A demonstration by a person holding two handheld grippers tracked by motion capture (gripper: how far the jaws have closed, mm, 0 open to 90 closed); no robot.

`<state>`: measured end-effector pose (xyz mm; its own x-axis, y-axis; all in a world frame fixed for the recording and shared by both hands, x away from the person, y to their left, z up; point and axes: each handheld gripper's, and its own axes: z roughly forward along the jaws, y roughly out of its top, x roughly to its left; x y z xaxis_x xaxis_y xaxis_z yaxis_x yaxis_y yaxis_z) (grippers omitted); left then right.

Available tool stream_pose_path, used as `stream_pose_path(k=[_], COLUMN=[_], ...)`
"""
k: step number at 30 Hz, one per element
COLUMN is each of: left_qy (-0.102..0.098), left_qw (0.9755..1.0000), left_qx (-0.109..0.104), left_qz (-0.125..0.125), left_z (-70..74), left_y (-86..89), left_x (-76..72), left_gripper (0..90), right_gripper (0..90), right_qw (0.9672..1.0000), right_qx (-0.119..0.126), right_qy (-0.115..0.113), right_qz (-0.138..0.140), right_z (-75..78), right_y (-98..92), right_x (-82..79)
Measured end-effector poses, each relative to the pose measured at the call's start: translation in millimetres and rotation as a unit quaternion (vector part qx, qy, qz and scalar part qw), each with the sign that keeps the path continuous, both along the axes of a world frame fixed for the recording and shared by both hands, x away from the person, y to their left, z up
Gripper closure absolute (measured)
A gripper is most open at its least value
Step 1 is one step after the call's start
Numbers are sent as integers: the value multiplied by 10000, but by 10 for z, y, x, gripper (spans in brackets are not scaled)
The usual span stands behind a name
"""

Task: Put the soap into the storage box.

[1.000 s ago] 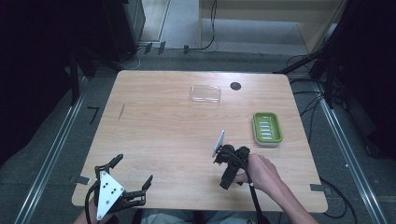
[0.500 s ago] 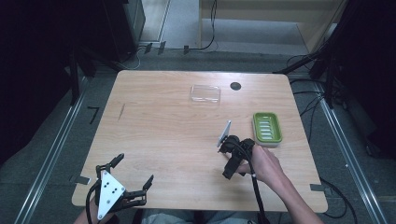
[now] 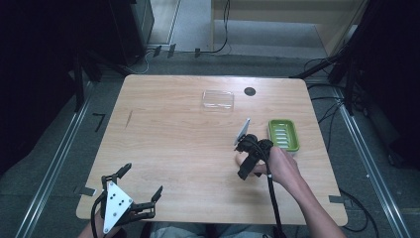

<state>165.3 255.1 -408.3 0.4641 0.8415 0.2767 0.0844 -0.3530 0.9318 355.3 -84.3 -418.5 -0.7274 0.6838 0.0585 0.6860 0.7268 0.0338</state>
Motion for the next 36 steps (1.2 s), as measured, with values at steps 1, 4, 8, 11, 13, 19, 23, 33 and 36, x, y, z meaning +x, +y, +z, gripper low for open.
stream_pose_path(k=[1,4,8,11,13,19,23,33,36], left_qy=[0,4,0,0,-2,-9,-5,-2,-3], left_qw=[10000,10000,10000,10000,10000,10000,10000,10000,10000], left_qx=[-2,-7,-8,-6,-13,-19,-16,-20,-18], left_qz=[0,3,5,7,12,8,9,16,14], left_z=[0,-2,-1,0,-1,0,-1,-1,0], left_y=[0,2,2,4,5,10,12,13,14], left_x=[0,1,1,1,0,-1,-1,-2,-2], left_gripper=[0,0,0,0,0,0,0,0,0], right_gripper=[3,2,0,0,0,0,0,0,0], right_qw=[10000,10000,9999,9997,9997,9993,9991,9989,9986], right_qx=[4,-7,-4,-13,-25,13,1,-91,-125], right_qy=[10,10,16,-12,0,36,53,158,206], right_qz=[-15,-50,-136,-237,-245,-365,-422,-421,-464], right_z=[-8,-20,-43,-84,-98,-228,-277,-416,-453], right_y=[-2,-6,-5,5,8,40,46,72,45], right_x=[18,50,122,202,224,339,378,413,427])
